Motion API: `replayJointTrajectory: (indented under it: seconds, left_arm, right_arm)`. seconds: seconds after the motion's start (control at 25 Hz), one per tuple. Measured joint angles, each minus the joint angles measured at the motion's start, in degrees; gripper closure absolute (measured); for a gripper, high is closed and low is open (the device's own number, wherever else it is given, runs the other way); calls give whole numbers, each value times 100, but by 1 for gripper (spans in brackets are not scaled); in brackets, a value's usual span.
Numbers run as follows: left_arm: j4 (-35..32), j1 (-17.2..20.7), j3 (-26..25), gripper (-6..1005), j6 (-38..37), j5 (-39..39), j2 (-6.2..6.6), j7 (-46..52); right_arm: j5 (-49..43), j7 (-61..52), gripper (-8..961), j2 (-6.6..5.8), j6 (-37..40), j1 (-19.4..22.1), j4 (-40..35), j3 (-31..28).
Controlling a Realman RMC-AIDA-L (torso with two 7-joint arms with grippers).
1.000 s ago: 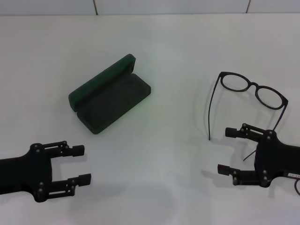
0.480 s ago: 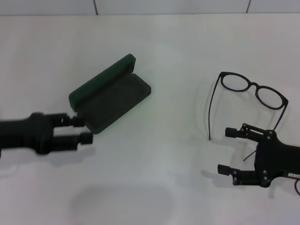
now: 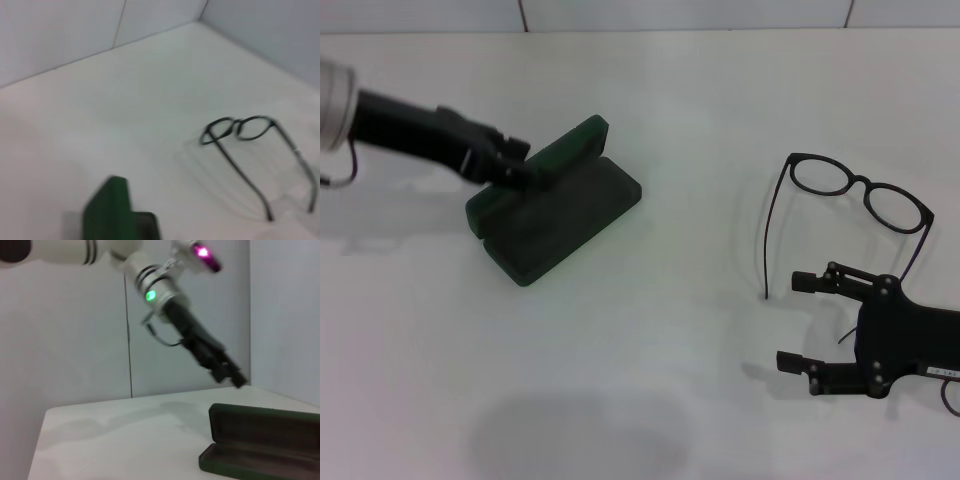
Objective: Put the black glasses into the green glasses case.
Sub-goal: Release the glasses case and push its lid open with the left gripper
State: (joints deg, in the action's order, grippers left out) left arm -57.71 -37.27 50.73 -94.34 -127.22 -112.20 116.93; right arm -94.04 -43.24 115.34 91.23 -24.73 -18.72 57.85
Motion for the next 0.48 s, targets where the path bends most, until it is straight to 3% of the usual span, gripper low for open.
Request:
replayJointTrajectory:
  seconds: [0.24,0.48]
  left_arm:
    - [109,-651,24,306,460,-1086,-106,148]
    - [720,-1190,123,307,907,-1744,-156,140]
  right_arm:
    - [-8,-2,79,25,9,-147,67,34]
    - [-11,-75,79,32,40,-100,53,63]
